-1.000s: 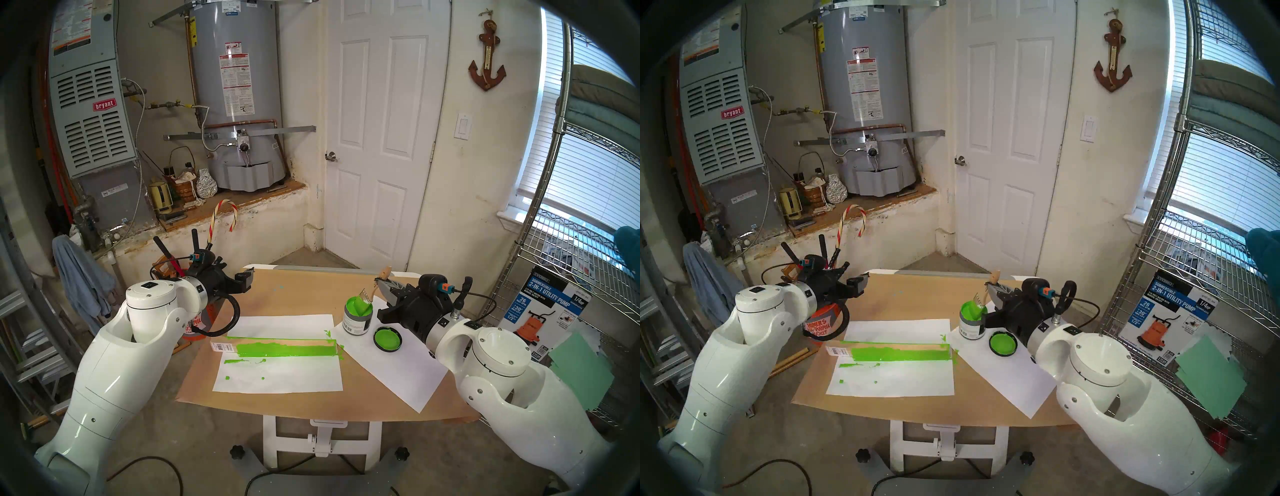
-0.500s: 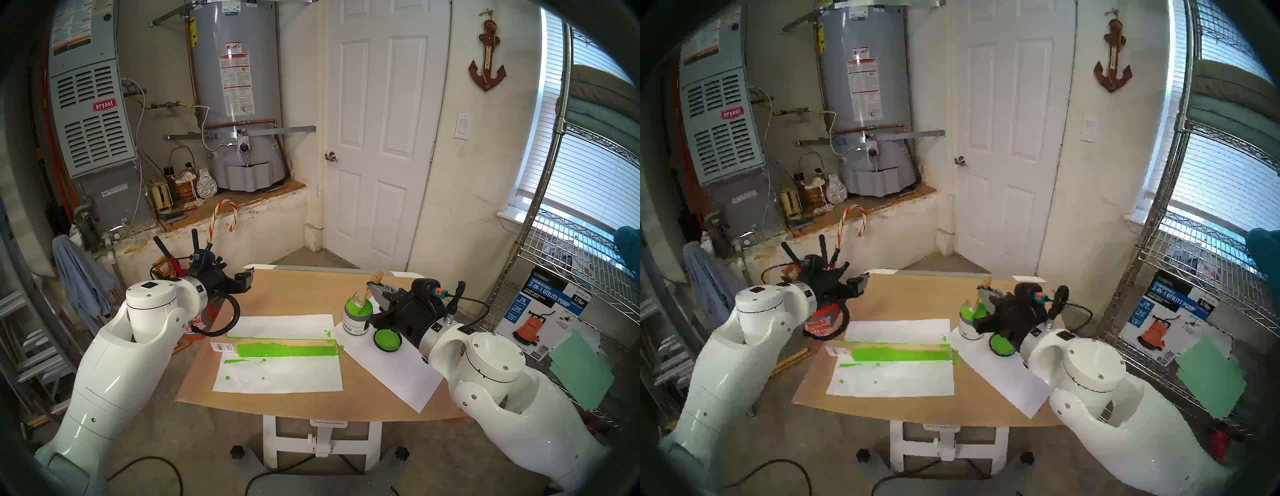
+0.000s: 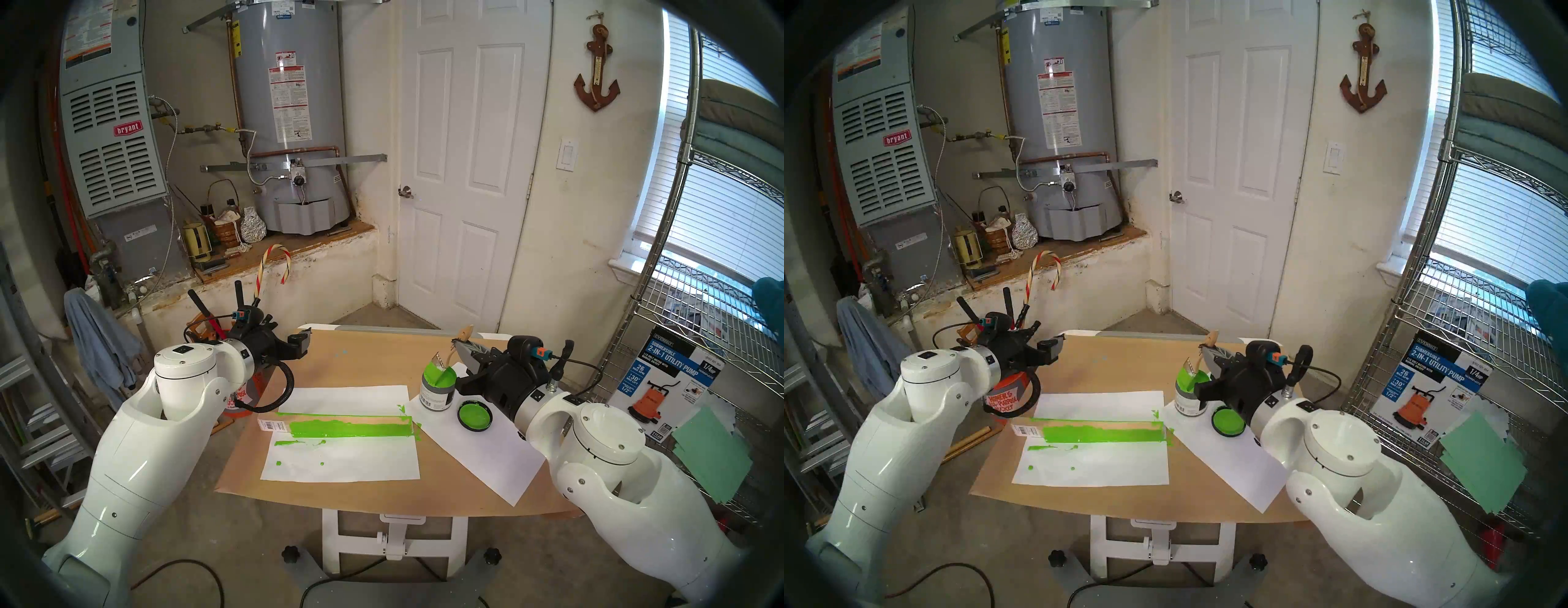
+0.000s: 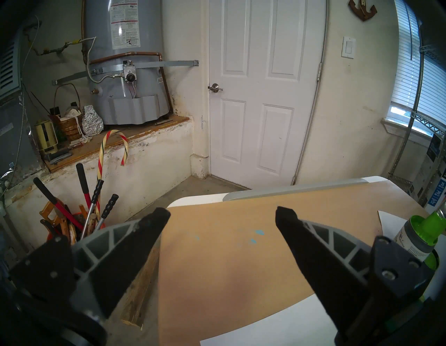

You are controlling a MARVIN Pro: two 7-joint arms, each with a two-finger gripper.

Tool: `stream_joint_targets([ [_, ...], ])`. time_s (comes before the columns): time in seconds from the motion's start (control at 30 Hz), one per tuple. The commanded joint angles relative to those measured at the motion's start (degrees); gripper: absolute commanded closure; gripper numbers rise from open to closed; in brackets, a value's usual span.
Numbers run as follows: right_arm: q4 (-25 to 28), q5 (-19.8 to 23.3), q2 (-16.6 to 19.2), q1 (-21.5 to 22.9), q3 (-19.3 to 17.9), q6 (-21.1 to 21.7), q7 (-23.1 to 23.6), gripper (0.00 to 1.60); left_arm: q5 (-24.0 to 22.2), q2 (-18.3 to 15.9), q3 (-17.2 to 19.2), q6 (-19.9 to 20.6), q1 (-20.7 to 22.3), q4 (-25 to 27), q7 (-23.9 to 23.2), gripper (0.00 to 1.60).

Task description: Pick up brush, dip the brush into paint, and paint the wood

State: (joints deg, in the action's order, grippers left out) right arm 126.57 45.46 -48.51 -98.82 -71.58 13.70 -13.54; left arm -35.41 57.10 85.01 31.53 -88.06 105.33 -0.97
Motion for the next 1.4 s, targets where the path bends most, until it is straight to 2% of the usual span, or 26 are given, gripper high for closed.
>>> stream_joint_targets([
  [0.0,1.59,3.69,-1.3,-0.68,-2.36,-0.79,-0.01,1.6,-0.11,-0.11,0.53,-0.11,0.51,0.99,0.04,0.0],
  [0.17,2.13,4.88,-1.1,-1.14,-3.67,-0.88,-0.1,1.6,-0.11,-0.11,0.53,-0.11,0.51,0.99,0.04,0.0],
  [0.33,3.56,7.28,-1.67,-3.05,-6.57,-2.34,-0.31,1.6,-0.1,-0.11,0.52,-0.13,0.52,0.97,0.03,0.0],
  [0.4,4.24,9.44,-2.78,-4.32,-8.11,-3.34,-0.47,1.6,-0.09,-0.11,0.51,-0.14,0.53,0.96,0.02,0.0],
  [0.47,4.83,9.4,-2.85,-5.21,-8.81,-4.24,-0.55,1.6,-0.1,-0.11,0.52,-0.13,0.52,0.96,0.03,0.0],
  [0.6,5.88,13.09,-5.62,-7.74,-10.85,-6.44,-1.31,1.6,-0.09,-0.11,0.51,-0.14,0.53,0.95,0.02,0.0],
  [0.8,7.71,18.39,-8.1,-10.39,-11.64,-8.81,0.32,1.6,-0.08,-0.11,0.5,-0.15,0.54,0.93,0.01,0.0],
  [0.87,9.92,19.88,-8.81,-12.26,-10.47,-9.65,1.19,1.6,-0.08,-0.11,0.48,-0.16,0.55,0.91,0.0,0.0],
  [1.03,11.94,19.57,-9.82,-14.83,-6.58,-10.85,1.94,1.6,-0.07,-0.11,0.48,-0.16,0.56,0.9,0.0,0.0],
  [1.17,12.31,18.48,-11.31,-16.15,-2.04,-12.14,1.99,1.6,-0.08,-0.12,0.48,-0.17,0.56,0.89,0.0,0.0],
  [1.37,10.87,16.33,-14.84,-15.87,4.92,-13.41,1.31,1.6,-0.07,-0.12,0.47,-0.17,0.57,0.88,0.0,0.0],
])
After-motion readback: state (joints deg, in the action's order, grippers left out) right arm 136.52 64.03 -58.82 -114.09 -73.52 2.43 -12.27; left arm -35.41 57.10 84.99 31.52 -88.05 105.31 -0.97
